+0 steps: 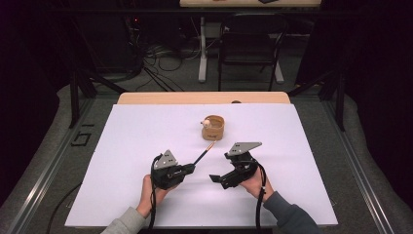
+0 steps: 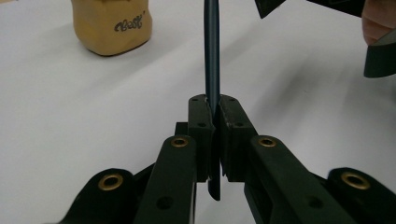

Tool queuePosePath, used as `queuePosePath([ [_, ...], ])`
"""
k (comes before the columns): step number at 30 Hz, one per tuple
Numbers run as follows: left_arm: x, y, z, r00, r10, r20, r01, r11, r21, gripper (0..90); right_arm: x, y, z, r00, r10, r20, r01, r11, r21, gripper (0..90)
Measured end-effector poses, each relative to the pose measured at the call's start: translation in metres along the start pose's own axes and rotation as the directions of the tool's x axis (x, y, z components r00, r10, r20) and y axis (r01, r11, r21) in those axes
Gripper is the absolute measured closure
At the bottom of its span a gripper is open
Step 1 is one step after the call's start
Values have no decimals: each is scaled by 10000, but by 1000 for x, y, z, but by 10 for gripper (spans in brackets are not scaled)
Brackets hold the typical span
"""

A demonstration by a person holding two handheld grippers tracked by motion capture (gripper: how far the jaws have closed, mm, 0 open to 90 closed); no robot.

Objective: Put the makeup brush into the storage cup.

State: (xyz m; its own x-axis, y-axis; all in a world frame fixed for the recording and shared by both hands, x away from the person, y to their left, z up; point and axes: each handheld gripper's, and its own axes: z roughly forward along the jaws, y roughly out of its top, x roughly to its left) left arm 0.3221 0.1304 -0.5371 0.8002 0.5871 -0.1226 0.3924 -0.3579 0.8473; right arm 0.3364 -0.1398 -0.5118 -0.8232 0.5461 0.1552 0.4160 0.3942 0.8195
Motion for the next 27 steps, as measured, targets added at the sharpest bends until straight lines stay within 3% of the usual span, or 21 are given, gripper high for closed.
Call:
queuePosePath([
  [4,-1,0,3,9997,-191,-144,192,9998,1,850,-1,2,-1,9999,76,90,-75,9999,-75,17],
  [11,-4,-2,9,9953,-663,-701,672,9977,117,850,-1,4,5,9992,215,331,-213,9998,-55,139],
  [16,-8,-3,11,9941,-898,-617,894,9960,-84,849,-2,8,8,9983,327,473,-316,9992,-256,192],
  [27,-12,-3,16,9948,-777,-652,768,9969,-154,849,-9,18,24,9833,1777,384,-1742,9814,-800,399],
])
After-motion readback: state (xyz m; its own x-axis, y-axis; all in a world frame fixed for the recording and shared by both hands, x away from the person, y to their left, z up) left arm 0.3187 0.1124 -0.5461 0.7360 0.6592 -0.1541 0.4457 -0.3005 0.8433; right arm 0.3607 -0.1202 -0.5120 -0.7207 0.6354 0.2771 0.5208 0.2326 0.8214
